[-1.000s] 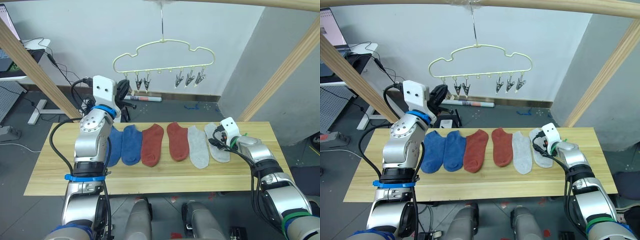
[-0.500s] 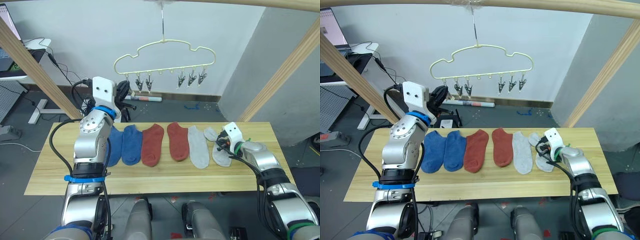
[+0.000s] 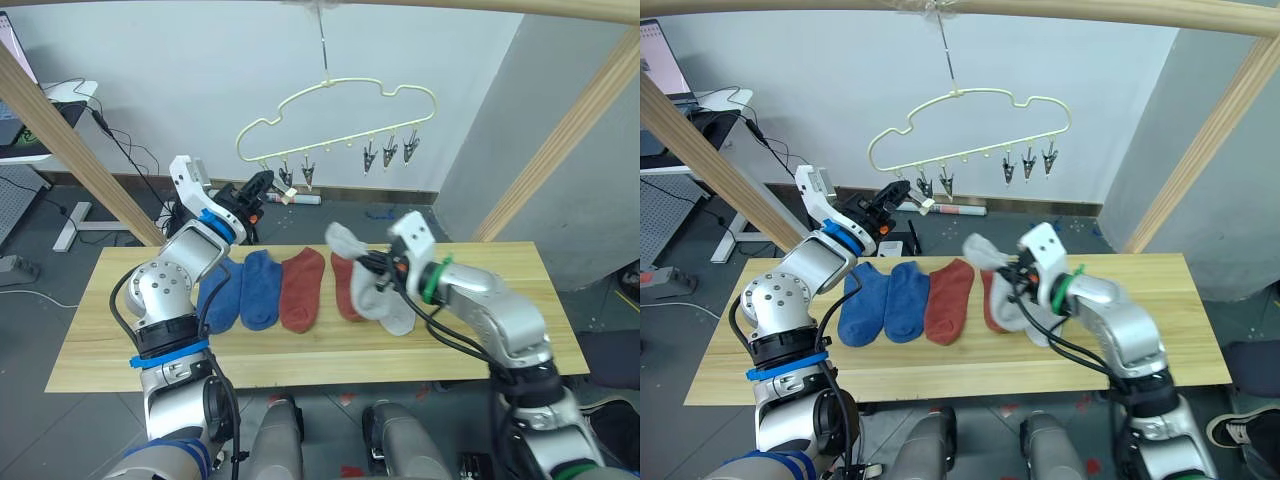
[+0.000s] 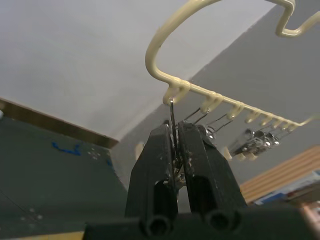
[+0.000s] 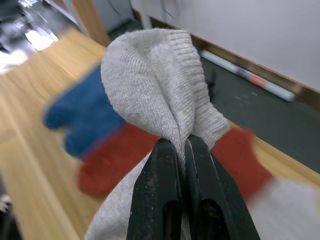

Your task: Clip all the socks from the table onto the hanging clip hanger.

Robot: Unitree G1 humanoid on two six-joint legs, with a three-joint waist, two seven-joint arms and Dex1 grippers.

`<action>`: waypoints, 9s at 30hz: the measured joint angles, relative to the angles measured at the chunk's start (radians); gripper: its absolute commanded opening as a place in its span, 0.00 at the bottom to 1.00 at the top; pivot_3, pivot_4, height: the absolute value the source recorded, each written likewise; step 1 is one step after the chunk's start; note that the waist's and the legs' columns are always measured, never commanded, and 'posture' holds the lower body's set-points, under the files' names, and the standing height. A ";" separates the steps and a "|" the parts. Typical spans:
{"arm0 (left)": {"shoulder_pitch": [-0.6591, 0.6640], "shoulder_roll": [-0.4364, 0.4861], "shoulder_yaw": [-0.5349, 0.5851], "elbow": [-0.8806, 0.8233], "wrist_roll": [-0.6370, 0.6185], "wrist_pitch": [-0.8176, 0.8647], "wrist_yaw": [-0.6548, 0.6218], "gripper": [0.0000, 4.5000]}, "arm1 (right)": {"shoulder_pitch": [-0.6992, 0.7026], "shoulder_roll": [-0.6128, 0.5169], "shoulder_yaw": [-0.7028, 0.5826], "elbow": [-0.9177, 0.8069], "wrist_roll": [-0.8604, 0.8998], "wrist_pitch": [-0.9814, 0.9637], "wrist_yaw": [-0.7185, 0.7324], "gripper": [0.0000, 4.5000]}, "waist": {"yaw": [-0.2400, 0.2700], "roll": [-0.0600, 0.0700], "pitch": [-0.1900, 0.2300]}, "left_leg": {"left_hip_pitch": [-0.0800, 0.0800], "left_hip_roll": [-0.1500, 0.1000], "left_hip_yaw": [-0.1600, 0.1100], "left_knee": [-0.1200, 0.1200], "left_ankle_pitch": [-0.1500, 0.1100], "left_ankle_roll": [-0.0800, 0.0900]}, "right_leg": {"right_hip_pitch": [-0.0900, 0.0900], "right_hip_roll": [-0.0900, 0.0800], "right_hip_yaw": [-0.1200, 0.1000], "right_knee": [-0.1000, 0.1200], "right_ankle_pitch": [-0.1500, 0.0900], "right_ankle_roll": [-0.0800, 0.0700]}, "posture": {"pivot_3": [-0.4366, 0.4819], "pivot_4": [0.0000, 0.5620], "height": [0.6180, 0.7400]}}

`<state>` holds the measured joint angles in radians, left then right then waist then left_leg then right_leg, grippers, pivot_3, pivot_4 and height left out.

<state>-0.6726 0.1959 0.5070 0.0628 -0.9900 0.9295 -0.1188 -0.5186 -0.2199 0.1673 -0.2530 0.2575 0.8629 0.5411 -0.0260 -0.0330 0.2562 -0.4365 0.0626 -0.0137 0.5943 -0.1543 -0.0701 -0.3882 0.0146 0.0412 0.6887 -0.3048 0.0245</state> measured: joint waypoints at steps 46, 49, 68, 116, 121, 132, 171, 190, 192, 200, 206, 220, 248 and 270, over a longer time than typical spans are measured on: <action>0.147 0.156 -0.155 -0.174 0.082 -0.068 -0.070 1.00 | -0.134 0.244 -0.020 0.189 0.178 0.093 -0.050 0.72 | 0.029 0.000 0.000 | -0.001 0.000 -0.002 -0.001 0.000 0.000 | 0.000 0.000 -0.002 -0.001 0.003 -0.005 | 0.60 0.39 1.00; 0.153 0.160 -0.168 -0.176 0.110 -0.087 -0.077 1.00 | -0.111 0.215 -0.026 0.178 0.197 0.114 -0.042 0.97 | 0.031 0.000 0.000 | -0.001 0.000 -0.002 -0.001 0.000 0.000 | -0.001 0.000 -0.002 -0.001 0.003 -0.005 | 0.59 0.39 1.00; 0.231 0.181 -0.417 -0.223 0.510 -0.439 -0.225 0.66 | -0.030 -0.184 -0.114 -0.053 0.163 -0.057 0.063 1.00 | 0.032 0.000 0.000 | -0.005 0.000 -0.001 -0.002 -0.001 0.001 | -0.001 0.000 -0.001 -0.007 0.002 -0.004 | 0.55 0.42 1.00; 0.114 0.028 -0.450 0.066 0.778 -0.766 -0.155 0.41 | -0.139 -0.177 -0.149 -0.137 0.326 -0.093 0.101 1.00 | 0.026 0.000 0.000 | -0.006 0.000 -0.002 0.000 0.000 0.001 | -0.001 0.000 -0.003 -0.006 0.003 -0.005 | 0.50 0.35 1.00; 0.101 0.018 -0.450 0.083 0.778 -0.775 -0.155 0.41 | -0.139 -0.178 -0.149 -0.137 0.332 -0.093 0.090 1.00 | 0.025 0.000 0.000 | -0.006 0.000 -0.002 0.001 0.000 0.001 | -0.001 0.000 -0.003 -0.005 0.003 -0.005 | 0.50 0.35 1.00; 0.075 0.000 -0.449 0.119 0.786 -0.801 -0.145 0.41 | -0.140 -0.193 -0.149 -0.137 0.353 -0.092 0.087 1.00 | 0.024 0.000 0.000 | -0.006 0.000 -0.002 0.001 0.000 0.001 | -0.001 0.000 -0.003 -0.004 0.003 -0.005 | 0.49 0.36 1.00; -0.059 -0.021 -0.421 0.379 0.824 -0.954 -0.107 0.41 | -0.165 -0.195 -0.149 -0.137 0.360 -0.093 0.069 1.00 | 0.021 0.000 0.000 | -0.006 0.000 -0.003 0.013 0.000 0.001 | -0.001 0.001 -0.003 0.008 0.003 -0.005 | 0.47 0.38 1.00; -0.067 -0.021 -0.421 0.413 0.859 -0.987 -0.089 0.41 | -0.165 -0.194 -0.149 -0.137 0.359 -0.093 0.066 1.00 | 0.021 0.000 0.000 | -0.006 0.000 -0.003 0.013 0.000 0.001 | -0.001 0.001 -0.003 0.008 0.003 -0.005 | 0.47 0.38 1.00; -0.073 -0.021 -0.421 0.416 0.859 -0.990 -0.090 0.37 | -0.165 -0.194 -0.149 -0.137 0.359 -0.094 0.064 1.00 | 0.021 0.000 0.000 | -0.006 0.000 -0.003 0.013 0.000 0.001 | -0.001 0.001 -0.003 0.008 0.003 -0.005 | 0.47 0.38 1.00; -0.086 -0.021 -0.421 0.421 0.858 -1.012 -0.111 0.02 | -0.163 -0.192 -0.149 -0.137 0.359 -0.094 0.050 1.00 | 0.020 0.000 0.000 | -0.006 0.000 -0.003 0.013 0.000 0.001 | -0.001 0.001 -0.003 0.008 0.003 -0.005 | 0.47 0.38 1.00; -0.086 -0.016 -0.421 0.421 0.858 -1.020 -0.114 0.00 | -0.155 -0.192 -0.149 -0.137 0.359 -0.094 0.048 1.00 | 0.020 0.000 0.000 | -0.006 0.000 -0.003 0.013 0.000 0.001 | -0.001 0.001 -0.003 0.008 0.003 -0.005 | 0.48 0.38 1.00; -0.062 0.072 -0.405 0.263 0.749 -0.711 -0.249 0.00 | -0.047 -0.260 0.184 0.516 -0.123 -0.391 0.067 1.00 | -0.007 0.000 0.000 | -0.004 0.000 -0.001 0.013 0.000 0.001 | -0.001 0.002 -0.001 0.008 0.002 -0.004 | 0.50 0.39 1.00; 0.018 0.106 -0.401 0.094 0.717 -0.586 -0.266 0.00 | -0.182 -0.126 0.109 1.113 -0.335 -0.721 0.186 0.26 | -0.002 0.000 0.000 | 0.001 0.000 -0.001 0.011 0.000 0.001 | 0.003 0.001 0.000 0.009 0.002 -0.004 | 0.55 0.40 1.00; -0.074 0.000 -0.029 0.108 0.094 0.062 -0.147 0.00 | 0.106 -0.109 0.055 0.068 -0.234 -0.352 0.165 0.01 | -0.006 0.000 0.000 | 0.001 0.000 -0.002 0.011 0.000 0.001 | 0.003 0.001 0.000 0.009 0.000 0.000 | 0.50 0.40 1.00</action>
<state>-0.7468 0.1961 0.4778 0.1710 -0.8961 0.9912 -0.2661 -0.4130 -0.3292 0.2222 -0.1855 0.0232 0.5111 0.7058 -0.0316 -0.0332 0.2558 -0.4351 0.0624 -0.0158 0.6054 -0.1545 -0.0693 -0.3857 0.0156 0.0409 0.6975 -0.3050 0.0248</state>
